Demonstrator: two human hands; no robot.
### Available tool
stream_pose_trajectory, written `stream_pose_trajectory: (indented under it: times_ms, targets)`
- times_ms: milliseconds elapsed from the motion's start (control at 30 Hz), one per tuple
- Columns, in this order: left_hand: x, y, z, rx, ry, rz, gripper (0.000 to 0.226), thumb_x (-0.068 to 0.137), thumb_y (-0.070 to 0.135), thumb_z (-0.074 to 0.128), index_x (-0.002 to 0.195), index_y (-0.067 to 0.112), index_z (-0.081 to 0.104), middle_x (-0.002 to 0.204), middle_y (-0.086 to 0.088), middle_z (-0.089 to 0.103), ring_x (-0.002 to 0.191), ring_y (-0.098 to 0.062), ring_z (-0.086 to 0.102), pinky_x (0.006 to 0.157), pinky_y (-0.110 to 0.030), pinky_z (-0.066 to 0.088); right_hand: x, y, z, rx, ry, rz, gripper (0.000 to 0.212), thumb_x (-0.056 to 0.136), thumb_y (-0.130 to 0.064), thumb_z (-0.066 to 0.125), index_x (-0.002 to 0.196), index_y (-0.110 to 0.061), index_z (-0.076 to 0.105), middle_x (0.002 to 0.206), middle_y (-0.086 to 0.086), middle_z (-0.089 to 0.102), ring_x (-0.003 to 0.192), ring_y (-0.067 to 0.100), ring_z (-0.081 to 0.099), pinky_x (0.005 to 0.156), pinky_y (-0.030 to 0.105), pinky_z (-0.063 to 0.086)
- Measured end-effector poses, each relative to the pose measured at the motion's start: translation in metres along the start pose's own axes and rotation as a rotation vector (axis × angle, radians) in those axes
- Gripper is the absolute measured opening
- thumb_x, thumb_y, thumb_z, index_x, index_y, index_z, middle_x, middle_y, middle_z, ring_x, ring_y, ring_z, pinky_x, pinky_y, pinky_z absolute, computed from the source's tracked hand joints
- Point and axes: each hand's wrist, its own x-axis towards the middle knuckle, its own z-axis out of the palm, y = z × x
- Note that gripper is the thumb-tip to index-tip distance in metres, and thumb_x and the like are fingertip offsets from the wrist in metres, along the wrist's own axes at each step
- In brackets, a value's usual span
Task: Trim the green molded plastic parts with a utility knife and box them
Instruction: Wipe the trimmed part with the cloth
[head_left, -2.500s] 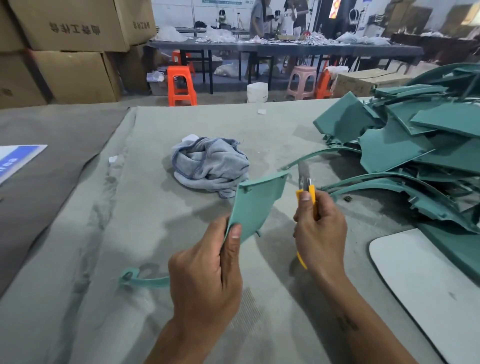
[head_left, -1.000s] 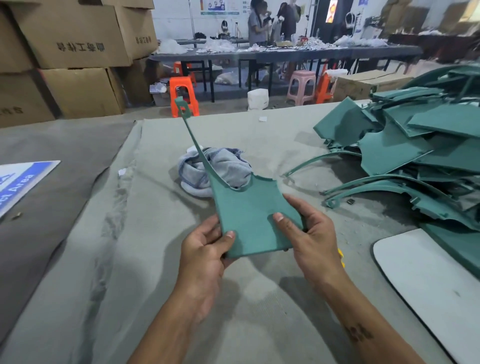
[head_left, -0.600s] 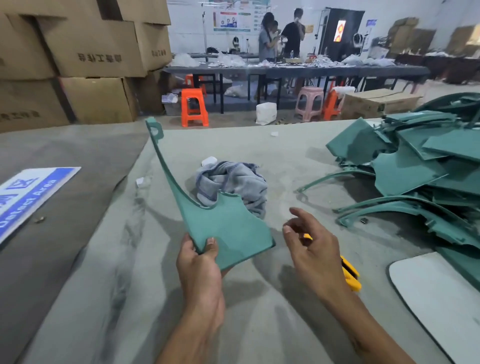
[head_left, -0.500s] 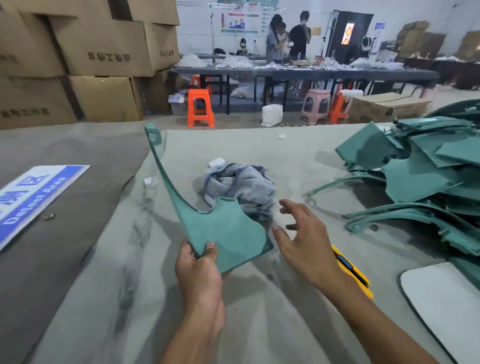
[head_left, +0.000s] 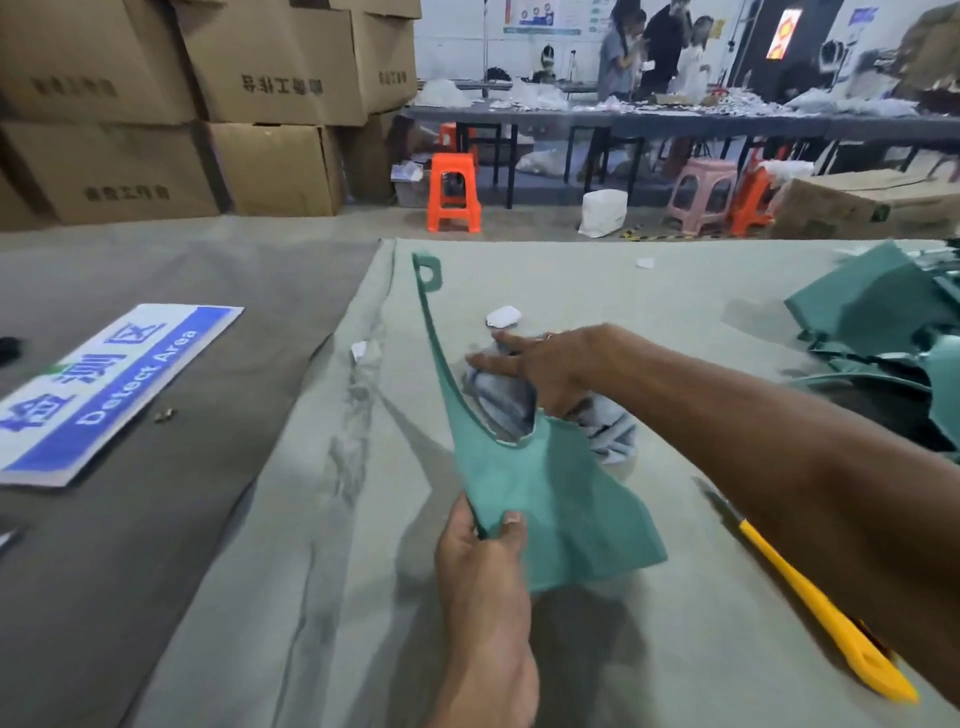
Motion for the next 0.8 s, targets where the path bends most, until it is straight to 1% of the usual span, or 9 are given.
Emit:
stream_pose_trajectory:
  times_ms: [67, 133, 233, 300, 367, 500, 567, 667, 800]
  targets:
    - [0.004, -0.001, 0.0, 0.047, -0.006, 0.008, 0.04, 0.094, -0.015, 0.053, 0.096, 0.017, 0.076, 0.096, -0.012, 0.078, 0.101, -0.044, 0.071, 0.098, -0.065, 0.051, 0.006, 0.003, 0.001, 0.107, 0.025, -0.041, 0.103, 0.085, -0.028, 0.075, 0.162, -0.052, 0.011, 0.172, -0.004, 0.018, 0.149, 0.03, 0.039, 0.114, 0.048, 0.043]
    - [0.005, -0.002, 0.0, 0.073, -0.019, 0.017, 0.043, 0.094, -0.015, 0.053, 0.094, 0.02, 0.078, 0.095, -0.01, 0.079, 0.098, -0.041, 0.072, 0.098, -0.063, 0.051, 0.002, 0.008, -0.003, 0.258, 0.113, -0.055, 0.093, 0.073, -0.026, 0.086, 0.152, -0.047, 0.042, 0.149, -0.003, 0.053, 0.127, 0.027, 0.058, 0.102, 0.046, 0.054]
    - [0.008, -0.006, -0.002, 0.079, -0.019, 0.027, 0.038, 0.093, -0.015, 0.052, 0.1, 0.015, 0.076, 0.097, -0.012, 0.079, 0.1, -0.042, 0.072, 0.098, -0.065, 0.05, -0.01, 0.02, -0.001, 0.389, 0.314, -0.033, 0.056, 0.069, -0.027, 0.083, 0.123, -0.033, 0.069, 0.114, 0.001, 0.072, 0.099, 0.027, 0.066, 0.086, 0.042, 0.059]
    - [0.009, -0.005, -0.003, 0.028, -0.038, 0.032, 0.037, 0.094, -0.015, 0.051, 0.109, 0.011, 0.074, 0.102, -0.014, 0.078, 0.105, -0.043, 0.07, 0.101, -0.066, 0.048, -0.027, 0.034, 0.005, 0.426, 0.514, 0.028, 0.043, 0.075, -0.025, 0.078, 0.118, -0.027, 0.074, 0.106, 0.003, 0.075, 0.094, 0.029, 0.066, 0.081, 0.039, 0.057]
    - [0.008, -0.004, -0.003, -0.007, -0.035, 0.042, 0.036, 0.096, -0.013, 0.049, 0.113, 0.009, 0.071, 0.106, -0.013, 0.077, 0.11, -0.041, 0.069, 0.105, -0.064, 0.045, -0.051, 0.05, 0.008, 0.469, 0.763, 0.085, 0.045, 0.078, -0.021, 0.078, 0.122, -0.027, 0.074, 0.111, 0.002, 0.076, 0.097, 0.029, 0.066, 0.08, 0.038, 0.054]
    - [0.004, -0.002, -0.001, -0.006, -0.037, 0.056, 0.031, 0.1, -0.005, 0.048, 0.108, 0.013, 0.072, 0.107, -0.008, 0.077, 0.114, -0.037, 0.067, 0.109, -0.061, 0.042, -0.105, 0.063, 0.002, 0.524, 1.189, 0.065, 0.058, 0.076, -0.019, 0.084, 0.133, -0.015, 0.071, 0.135, 0.004, 0.07, 0.117, 0.018, 0.064, 0.101, 0.034, 0.052]
    - [-0.001, -0.001, 0.001, -0.017, -0.057, 0.053, 0.031, 0.102, -0.002, 0.046, 0.107, 0.014, 0.072, 0.106, -0.006, 0.078, 0.111, -0.035, 0.069, 0.108, -0.062, 0.043, -0.135, 0.055, -0.002, 0.539, 1.255, 0.023, 0.065, 0.077, -0.02, 0.087, 0.139, -0.013, 0.067, 0.141, 0.002, 0.066, 0.125, 0.015, 0.063, 0.107, 0.036, 0.051]
    - [-0.008, 0.0, 0.007, -0.028, -0.065, 0.042, 0.032, 0.105, 0.005, 0.045, 0.101, 0.019, 0.073, 0.102, -0.004, 0.078, 0.1, -0.03, 0.072, 0.099, -0.062, 0.05, -0.177, 0.026, 0.005, 0.577, 1.29, -0.072, 0.064, 0.078, -0.02, 0.087, 0.138, -0.014, 0.067, 0.14, 0.002, 0.064, 0.128, 0.016, 0.062, 0.106, 0.04, 0.051]
    - [-0.013, 0.003, 0.011, -0.115, -0.122, -0.048, 0.03, 0.108, 0.011, 0.041, 0.115, 0.018, 0.069, 0.112, -0.007, 0.077, 0.091, -0.024, 0.075, 0.076, -0.047, 0.062, -0.206, -0.027, 0.044, 0.717, 1.295, -0.113, 0.063, 0.074, -0.008, 0.082, 0.135, -0.012, 0.069, 0.133, 0.006, 0.064, 0.126, 0.021, 0.062, 0.102, 0.042, 0.052]
